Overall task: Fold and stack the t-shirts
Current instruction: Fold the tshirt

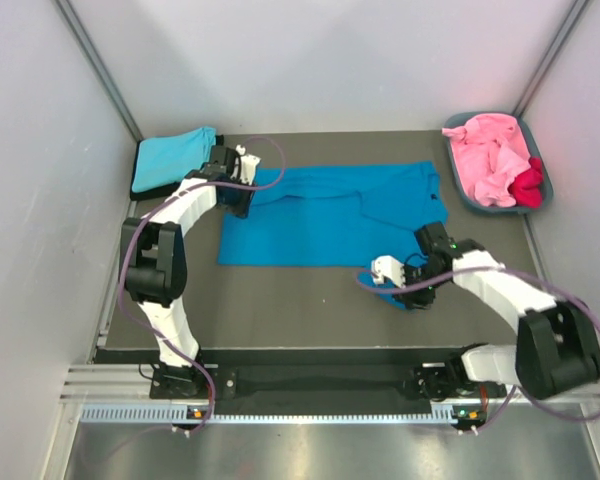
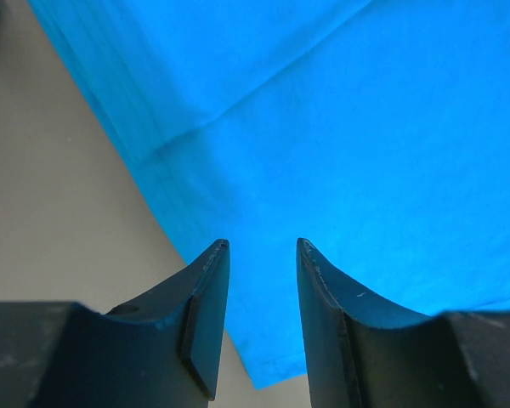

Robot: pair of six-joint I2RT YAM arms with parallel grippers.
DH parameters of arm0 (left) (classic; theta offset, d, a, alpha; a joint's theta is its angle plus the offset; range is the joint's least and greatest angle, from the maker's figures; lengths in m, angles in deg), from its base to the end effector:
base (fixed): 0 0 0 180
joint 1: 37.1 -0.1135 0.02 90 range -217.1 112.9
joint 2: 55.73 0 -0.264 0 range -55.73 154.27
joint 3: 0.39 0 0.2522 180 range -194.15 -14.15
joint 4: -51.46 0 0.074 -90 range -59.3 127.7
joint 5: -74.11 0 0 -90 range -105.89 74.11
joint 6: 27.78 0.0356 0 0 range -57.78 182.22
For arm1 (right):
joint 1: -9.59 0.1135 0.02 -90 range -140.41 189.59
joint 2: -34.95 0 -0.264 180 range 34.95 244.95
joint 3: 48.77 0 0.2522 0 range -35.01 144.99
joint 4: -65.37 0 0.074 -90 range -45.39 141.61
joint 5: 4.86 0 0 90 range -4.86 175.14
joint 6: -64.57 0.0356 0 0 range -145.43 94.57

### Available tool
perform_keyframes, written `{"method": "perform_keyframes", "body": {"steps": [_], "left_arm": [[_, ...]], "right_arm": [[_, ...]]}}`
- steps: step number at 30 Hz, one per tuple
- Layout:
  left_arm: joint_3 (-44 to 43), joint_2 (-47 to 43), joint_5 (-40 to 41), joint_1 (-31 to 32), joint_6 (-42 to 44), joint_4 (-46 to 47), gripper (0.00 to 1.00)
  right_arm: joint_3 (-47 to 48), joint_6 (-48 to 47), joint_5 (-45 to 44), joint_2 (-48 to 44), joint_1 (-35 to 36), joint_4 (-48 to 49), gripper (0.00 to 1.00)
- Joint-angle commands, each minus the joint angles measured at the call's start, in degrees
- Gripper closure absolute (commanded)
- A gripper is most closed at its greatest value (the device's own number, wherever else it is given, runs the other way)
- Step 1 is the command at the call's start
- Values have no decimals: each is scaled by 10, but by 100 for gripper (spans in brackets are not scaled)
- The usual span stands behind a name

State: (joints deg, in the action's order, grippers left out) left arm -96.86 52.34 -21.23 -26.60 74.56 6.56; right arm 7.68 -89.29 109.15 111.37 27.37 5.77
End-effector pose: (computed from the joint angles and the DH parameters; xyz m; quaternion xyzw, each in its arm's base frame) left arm 0.4019 -0.0779 0.2225 0.2026 0.9349 -0.0400 0.2886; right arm 0.1997 0.0792 0.1792 -0.6510 0.7248 0.1558 0.1629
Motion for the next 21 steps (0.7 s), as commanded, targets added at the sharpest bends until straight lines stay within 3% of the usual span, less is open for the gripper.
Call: {"method": "perform_keyframes", "body": {"steps": [1, 16, 20, 21], "left_arm": [[0, -46, -9, -3, -17, 16, 58], [-17, -38, 13, -6, -10, 11, 58], [1, -48, 15, -14, 5, -3, 58], [4, -56, 16, -18, 9, -10, 58]], "right_arm": [[-33, -69, 10, -89, 10, 13, 56], [-60, -81, -21, -35, 16, 23, 58], [-61, -76, -26, -17, 16, 37, 74], [-61, -73, -30, -13, 16, 41, 83]]}}
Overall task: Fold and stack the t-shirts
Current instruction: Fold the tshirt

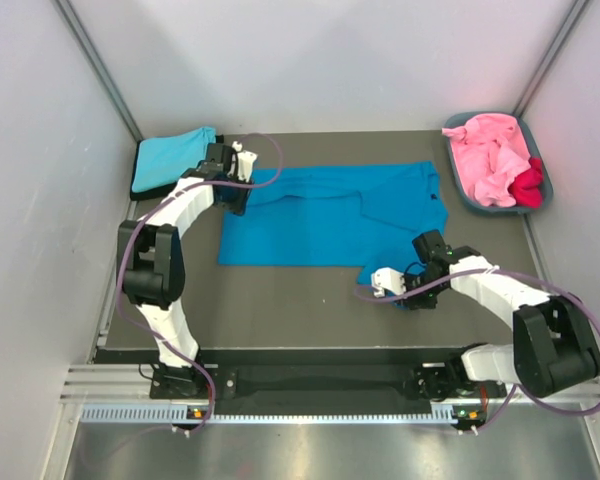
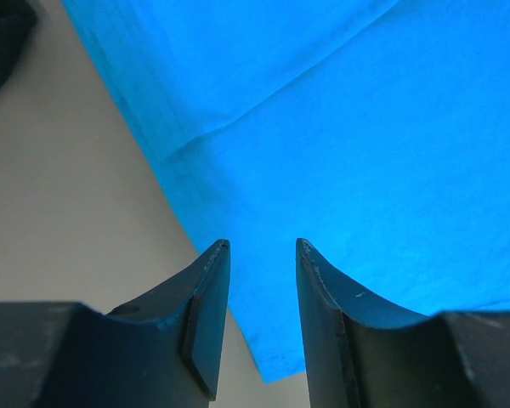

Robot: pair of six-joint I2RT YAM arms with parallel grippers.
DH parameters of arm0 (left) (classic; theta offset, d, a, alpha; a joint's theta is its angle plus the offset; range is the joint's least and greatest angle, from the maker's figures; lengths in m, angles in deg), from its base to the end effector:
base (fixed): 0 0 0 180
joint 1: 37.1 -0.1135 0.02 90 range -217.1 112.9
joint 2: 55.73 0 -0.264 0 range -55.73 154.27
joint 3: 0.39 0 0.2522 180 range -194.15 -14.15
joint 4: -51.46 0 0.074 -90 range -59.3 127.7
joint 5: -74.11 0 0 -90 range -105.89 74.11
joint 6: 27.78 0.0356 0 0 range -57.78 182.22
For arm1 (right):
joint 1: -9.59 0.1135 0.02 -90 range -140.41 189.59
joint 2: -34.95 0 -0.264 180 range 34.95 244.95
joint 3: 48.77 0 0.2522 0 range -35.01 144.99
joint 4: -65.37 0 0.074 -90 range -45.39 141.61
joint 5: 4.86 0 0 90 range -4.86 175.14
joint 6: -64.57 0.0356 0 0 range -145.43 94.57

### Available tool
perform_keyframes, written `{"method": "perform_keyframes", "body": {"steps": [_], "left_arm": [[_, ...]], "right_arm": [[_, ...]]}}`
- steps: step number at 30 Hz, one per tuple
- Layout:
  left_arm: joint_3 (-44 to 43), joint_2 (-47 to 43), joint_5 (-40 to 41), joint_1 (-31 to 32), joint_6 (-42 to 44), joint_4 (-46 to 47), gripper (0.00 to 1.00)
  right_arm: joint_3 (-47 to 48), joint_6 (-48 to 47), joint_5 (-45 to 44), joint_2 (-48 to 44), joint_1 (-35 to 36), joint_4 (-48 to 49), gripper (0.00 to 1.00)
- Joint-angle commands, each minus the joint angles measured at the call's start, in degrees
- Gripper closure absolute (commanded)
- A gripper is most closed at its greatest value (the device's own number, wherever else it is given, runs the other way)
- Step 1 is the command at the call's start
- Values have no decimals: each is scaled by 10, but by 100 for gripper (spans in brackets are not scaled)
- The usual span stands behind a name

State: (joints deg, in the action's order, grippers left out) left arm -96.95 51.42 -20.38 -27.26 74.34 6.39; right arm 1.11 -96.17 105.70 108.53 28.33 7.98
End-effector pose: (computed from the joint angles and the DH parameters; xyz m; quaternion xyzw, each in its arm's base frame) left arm 0.4010 -0.0724 0.2290 0.1932 0.9350 -0.0316 0.2957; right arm 0.1787 0.0738 0.1593 -0.7003 0.6870 0.1264 0.1467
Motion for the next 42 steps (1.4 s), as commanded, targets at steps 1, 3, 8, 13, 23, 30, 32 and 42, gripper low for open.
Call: {"method": "perform_keyframes", "body": {"steps": [1, 3, 8, 13, 23, 30, 32, 42], "left_arm": [[15, -51, 7, -23, 15, -16, 58], [29, -67, 8, -41, 26, -37, 58], [57, -86, -67, -145, 29, -130, 56], [113, -111, -117, -173, 42, -143, 54], [77, -31, -199, -182, 33, -188, 55], [77, -6, -202, -182, 37, -185, 57], [75, 0, -205, -182, 36, -183, 57], [83, 26, -217, -168, 32, -179, 61]], "right_arm": [[7, 0, -1, 22, 8, 20, 87], [8, 10, -4, 18, 8, 24, 97], [5, 29, 3, -30, 8, 15, 100], [1, 50, -3, -37, 7, 5, 100], [33, 71, -10, -4, 9, 13, 100], [43, 95, -7, 9, 12, 22, 100], [43, 100, -8, 12, 16, 23, 100], [42, 101, -9, 21, 17, 31, 100]]}}
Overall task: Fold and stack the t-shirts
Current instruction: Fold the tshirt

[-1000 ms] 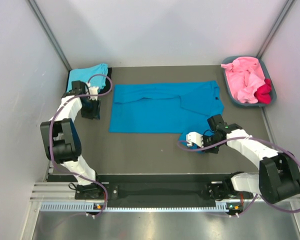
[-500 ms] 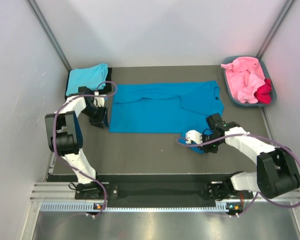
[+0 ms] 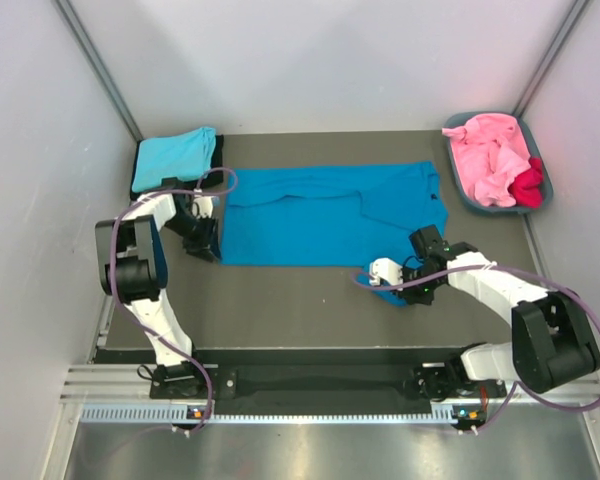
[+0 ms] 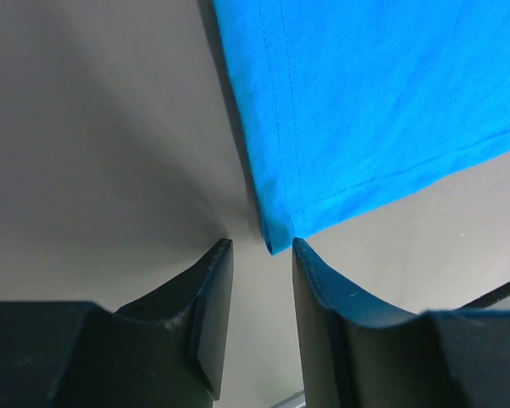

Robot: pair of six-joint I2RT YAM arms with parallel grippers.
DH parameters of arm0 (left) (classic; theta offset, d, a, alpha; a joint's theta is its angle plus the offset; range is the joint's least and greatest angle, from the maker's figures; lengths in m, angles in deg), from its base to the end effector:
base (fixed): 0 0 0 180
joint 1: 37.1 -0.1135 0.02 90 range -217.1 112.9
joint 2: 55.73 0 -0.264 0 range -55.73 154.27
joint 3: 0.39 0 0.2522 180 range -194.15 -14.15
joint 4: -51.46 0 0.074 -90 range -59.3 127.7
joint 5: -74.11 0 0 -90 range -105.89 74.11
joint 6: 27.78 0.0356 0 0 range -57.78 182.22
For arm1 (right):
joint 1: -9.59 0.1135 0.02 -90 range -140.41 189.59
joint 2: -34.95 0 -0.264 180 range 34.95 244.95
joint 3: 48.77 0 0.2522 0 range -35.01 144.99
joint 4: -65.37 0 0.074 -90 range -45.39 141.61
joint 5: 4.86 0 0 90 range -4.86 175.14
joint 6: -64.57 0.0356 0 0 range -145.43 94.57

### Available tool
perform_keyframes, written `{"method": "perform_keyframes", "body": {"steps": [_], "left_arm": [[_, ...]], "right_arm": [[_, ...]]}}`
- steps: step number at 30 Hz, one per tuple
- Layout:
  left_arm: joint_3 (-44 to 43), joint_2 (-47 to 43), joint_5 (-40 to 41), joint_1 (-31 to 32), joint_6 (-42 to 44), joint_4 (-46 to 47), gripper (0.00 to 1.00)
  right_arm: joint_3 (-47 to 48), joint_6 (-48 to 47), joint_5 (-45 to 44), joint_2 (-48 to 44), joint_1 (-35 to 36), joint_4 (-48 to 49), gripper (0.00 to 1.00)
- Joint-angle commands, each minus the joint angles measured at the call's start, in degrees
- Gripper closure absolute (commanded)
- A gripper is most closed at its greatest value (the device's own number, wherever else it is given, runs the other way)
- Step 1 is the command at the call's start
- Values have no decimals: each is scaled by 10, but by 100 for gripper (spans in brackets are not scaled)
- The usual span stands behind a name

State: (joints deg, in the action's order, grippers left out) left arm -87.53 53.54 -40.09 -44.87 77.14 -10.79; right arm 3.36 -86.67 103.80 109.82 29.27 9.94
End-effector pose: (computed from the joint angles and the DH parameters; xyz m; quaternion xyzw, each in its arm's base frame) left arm 0.3499 0.0330 0.1617 0.0712 0.9741 -0.1958 0.0882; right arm 0.1899 0.0800 0.1654 -0.6496 0.7360 0.1147 0.1523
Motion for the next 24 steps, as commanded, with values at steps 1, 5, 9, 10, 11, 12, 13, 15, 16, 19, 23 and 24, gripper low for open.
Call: {"method": "perform_keyframes", "body": {"steps": [1, 5, 9, 10, 11, 12, 13, 15, 16, 19, 23, 24], "left_arm": [[-11, 5, -18, 11, 4, -6, 62], [-8, 11, -15, 22, 0, -2, 64], [-10, 23, -15, 28, -2, -2, 66], [-10, 23, -14, 28, -3, -2, 71], [-11, 23, -12, 28, -2, -4, 75], [-11, 23, -9, 28, 0, -6, 80], [-11, 22, -4, 28, 3, -9, 89], [-11, 16, 3, 28, 9, -8, 100], [-11, 14, 8, 28, 12, -10, 100], [-29, 10, 14, 28, 20, -20, 100], [-60, -5, 22, 28, 34, -38, 100], [-74, -6, 22, 27, 37, -41, 100]], "right_arm": [[21, 7, 10, 10, 8, 13, 100], [26, 8, 11, 18, 8, 18, 100], [26, 8, 12, 23, 9, 21, 100], [26, 9, 11, 23, 8, 21, 100], [27, 9, 10, 22, 8, 21, 100], [26, 9, 10, 20, 9, 20, 100], [26, 9, 9, 19, 7, 23, 100], [24, 19, 4, 14, 6, 26, 100], [27, 24, 3, 12, 4, 32, 100], [44, 56, 2, -2, -17, 37, 100], [93, 96, 4, -18, -65, 26, 100], [104, 98, 5, -23, -74, 24, 100]]}}
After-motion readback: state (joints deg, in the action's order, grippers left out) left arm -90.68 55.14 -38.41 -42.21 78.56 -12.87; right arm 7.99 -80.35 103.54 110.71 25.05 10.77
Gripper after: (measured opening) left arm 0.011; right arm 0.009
